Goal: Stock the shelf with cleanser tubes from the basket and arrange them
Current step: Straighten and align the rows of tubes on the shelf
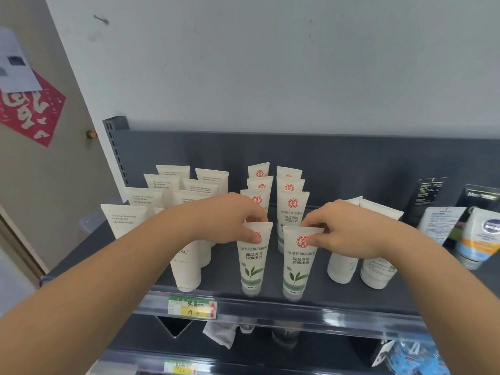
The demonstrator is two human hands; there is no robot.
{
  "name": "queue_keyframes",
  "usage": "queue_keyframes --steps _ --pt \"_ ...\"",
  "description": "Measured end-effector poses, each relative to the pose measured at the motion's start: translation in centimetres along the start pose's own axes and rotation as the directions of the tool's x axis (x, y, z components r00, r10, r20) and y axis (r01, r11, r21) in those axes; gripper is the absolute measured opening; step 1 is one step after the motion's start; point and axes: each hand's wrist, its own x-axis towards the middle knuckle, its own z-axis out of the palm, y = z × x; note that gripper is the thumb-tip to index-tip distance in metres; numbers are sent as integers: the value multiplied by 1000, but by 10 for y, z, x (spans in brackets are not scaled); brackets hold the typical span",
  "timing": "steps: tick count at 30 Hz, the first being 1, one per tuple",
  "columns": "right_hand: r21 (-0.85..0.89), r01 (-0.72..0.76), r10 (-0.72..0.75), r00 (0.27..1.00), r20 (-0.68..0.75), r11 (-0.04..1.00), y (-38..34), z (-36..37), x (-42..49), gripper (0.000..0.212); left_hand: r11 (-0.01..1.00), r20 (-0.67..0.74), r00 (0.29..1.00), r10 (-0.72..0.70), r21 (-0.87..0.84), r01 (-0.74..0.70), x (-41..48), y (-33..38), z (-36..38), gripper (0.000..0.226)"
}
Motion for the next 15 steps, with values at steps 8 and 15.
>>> queue_keyframes --steps 8,15 --pt "-30 -40 40 999 -7 999 -2 0 -2 26 999 14 1000 4 42 -4 0 1 -4 24" --pt "5 -34 34 999 -8 999 -1 -2 0 19 999 24 1000 2 45 -3 2 1 -4 22"
